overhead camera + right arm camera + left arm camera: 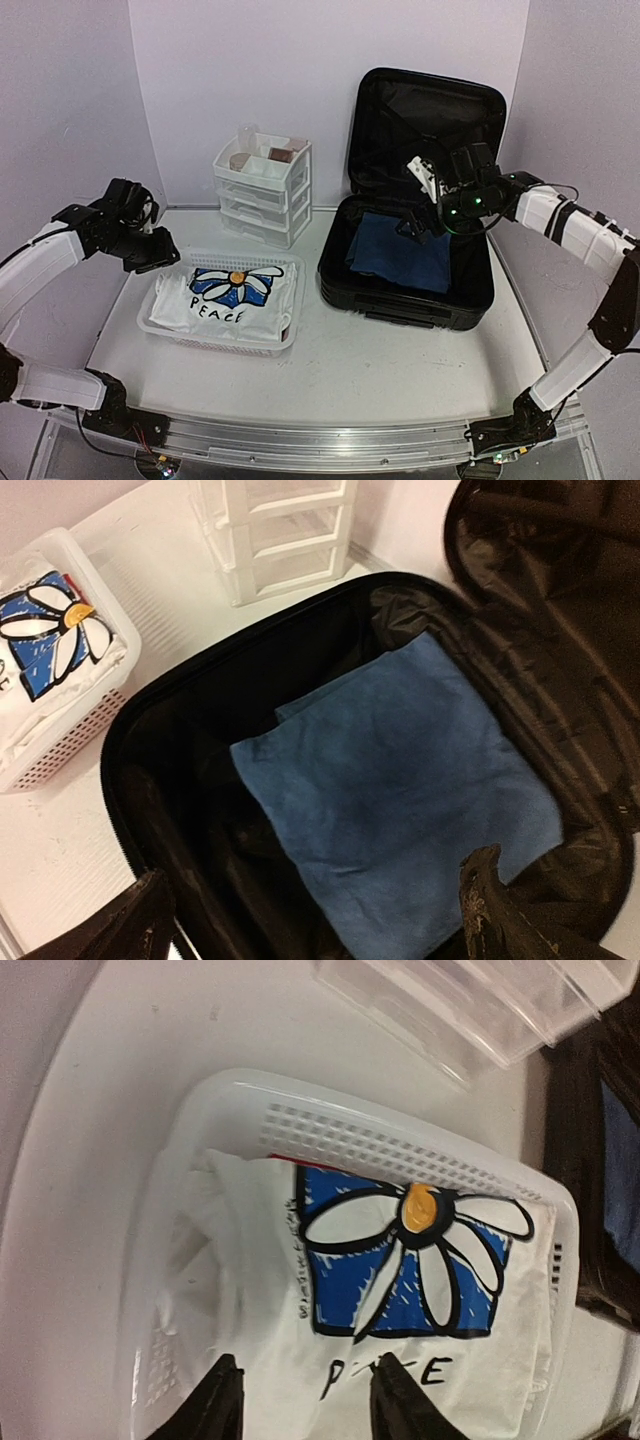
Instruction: Open, take out, and arrange the luggage
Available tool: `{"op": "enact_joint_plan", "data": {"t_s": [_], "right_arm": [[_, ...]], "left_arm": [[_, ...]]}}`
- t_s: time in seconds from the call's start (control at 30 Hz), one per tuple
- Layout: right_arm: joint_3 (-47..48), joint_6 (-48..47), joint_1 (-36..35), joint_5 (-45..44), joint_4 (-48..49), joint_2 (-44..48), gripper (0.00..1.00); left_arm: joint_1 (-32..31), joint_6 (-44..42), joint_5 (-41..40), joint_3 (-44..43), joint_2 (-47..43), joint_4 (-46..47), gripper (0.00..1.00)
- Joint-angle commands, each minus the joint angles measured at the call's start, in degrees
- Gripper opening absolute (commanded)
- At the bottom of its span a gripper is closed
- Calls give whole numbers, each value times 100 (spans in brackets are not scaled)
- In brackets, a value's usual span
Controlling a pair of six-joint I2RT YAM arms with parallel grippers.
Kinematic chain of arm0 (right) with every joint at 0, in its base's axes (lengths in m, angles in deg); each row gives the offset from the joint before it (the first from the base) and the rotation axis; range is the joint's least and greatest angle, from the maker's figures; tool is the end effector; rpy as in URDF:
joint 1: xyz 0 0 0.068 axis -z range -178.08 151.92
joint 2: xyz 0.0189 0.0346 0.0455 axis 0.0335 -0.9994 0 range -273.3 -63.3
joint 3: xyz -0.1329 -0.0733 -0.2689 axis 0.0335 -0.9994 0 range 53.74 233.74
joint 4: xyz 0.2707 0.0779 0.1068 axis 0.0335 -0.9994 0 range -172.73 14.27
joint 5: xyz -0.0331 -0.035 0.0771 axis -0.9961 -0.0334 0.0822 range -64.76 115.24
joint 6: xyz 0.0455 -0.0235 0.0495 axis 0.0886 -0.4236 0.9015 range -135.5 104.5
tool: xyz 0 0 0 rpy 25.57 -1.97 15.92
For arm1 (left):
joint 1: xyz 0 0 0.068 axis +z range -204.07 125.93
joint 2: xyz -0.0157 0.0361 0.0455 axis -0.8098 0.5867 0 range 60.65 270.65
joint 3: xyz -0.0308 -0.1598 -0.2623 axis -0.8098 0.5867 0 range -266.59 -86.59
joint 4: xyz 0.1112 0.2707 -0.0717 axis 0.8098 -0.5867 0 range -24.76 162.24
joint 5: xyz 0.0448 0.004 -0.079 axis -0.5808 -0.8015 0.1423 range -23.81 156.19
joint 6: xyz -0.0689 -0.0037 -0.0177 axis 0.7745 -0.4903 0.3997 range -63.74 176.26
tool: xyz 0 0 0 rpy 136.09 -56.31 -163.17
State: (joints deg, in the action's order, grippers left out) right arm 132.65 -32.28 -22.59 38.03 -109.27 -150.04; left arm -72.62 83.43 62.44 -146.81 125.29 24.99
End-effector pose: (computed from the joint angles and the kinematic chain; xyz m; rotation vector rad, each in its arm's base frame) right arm 0.3531 0.1753 0.3476 -0.9157 2.1017 0.3259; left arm 0.2517 -0.0805 0.3191 -0.2153 2.4792 -0.2610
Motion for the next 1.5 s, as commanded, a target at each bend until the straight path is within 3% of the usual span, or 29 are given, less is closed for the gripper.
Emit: {"op": "enact_joint_plan", "data": {"t_s": [0.0,0.17,0.37,0.47,0.63,0.7,0.77,0.97,1.03,1.13,1.2,1.27,1.47], "right_arm": [[424,473,-561,418,-39,-440,98],[994,1198,-1780,777,154,-1180,98],[1821,2446,-2686,1050,535,-2360,98],[2166,2757,-2929,1207,534,-2928,98],[2492,2753,-3210,729,301,-3522,86],[2537,2617,-3266,612,144,-3694,73],[2547,2497,-3341,483,34,-3779,68],[2894,2159,-3506,-609,-751,-4083,63],[2972,2059,-3510,-1071,-991,-3932,64],[2947,1828,-3497,-1173,-1045,-3309,74],[2934,1746,-3429,-1275,-1041,-2863,87],[2827,1738,-3198,-1446,-1041,-2476,98],[2036,1182,-2056,-1498,-979,-1765,98]], "left_arm": [[6,256,1302,-223,705,712,39],[82,231,643,-219,1340,511,21],[347,395,-395,353,1739,644,19],[620,231,-220,447,2255,1151,17],[615,152,165,282,2639,1655,17],[620,47,191,212,2577,1666,17],[590,-44,350,239,2333,1665,18],[521,-235,770,348,1085,1552,34],[514,-307,863,291,657,1527,46],[510,-433,1295,66,264,1536,66],[497,-446,1667,-113,199,1609,74],[448,-362,2088,-208,209,1892,78],[-211,-108,2628,-493,666,2613,83]]}}
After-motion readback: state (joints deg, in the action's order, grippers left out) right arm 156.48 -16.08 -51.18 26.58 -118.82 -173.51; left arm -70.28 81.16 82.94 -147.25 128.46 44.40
